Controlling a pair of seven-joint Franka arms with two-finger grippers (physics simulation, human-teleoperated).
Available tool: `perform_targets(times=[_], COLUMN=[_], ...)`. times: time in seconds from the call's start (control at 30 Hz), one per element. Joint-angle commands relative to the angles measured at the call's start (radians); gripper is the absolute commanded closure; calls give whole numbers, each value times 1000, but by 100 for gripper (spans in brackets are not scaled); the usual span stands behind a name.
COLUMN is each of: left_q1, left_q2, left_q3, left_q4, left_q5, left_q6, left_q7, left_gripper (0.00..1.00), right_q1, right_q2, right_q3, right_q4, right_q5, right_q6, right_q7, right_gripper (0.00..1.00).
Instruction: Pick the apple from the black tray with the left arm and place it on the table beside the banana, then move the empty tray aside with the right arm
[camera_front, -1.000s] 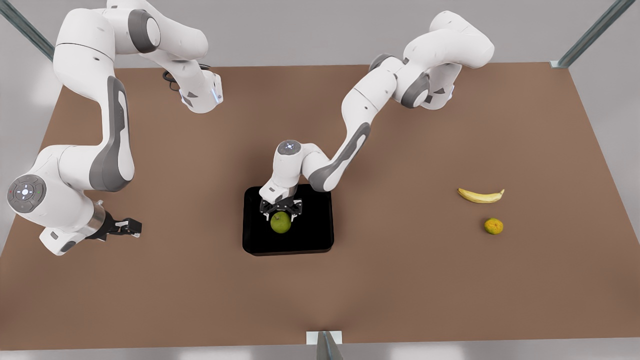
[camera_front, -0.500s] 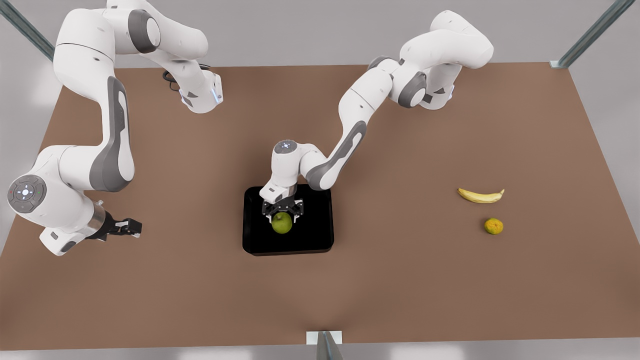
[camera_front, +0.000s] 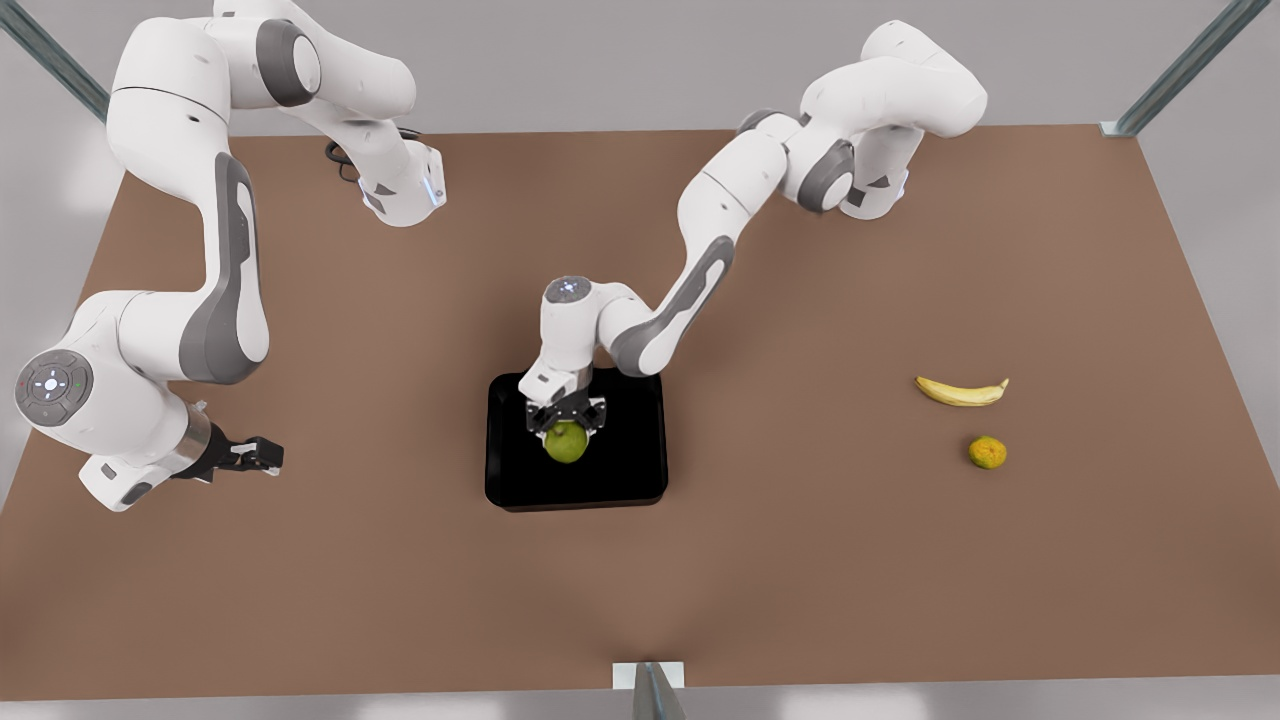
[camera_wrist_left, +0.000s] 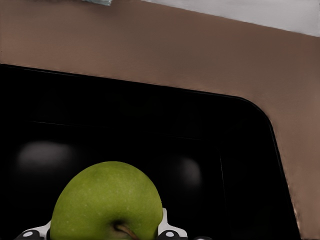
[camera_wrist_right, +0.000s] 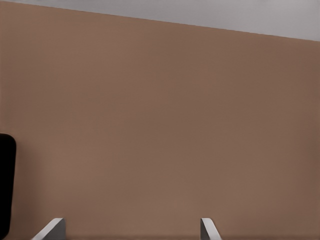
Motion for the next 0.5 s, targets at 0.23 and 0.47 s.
perform_targets(times=[0.23,0.47], left_q1=[322,626], left_q2=[-853,-672], left_q3=[-7,-6], left_q4=[-1144,-1163], left_q5=[-306,-369], left_q6=[141,203], left_q7=[944,1402], left_gripper=[22,22], right_q1=[5,126], right_q2=[-70,128], right_q3=[353,525], right_q4=[142,123], right_q5=[2,119], right_q6=[-558,-280], right_q7=[369,1110], right_gripper=[0,0])
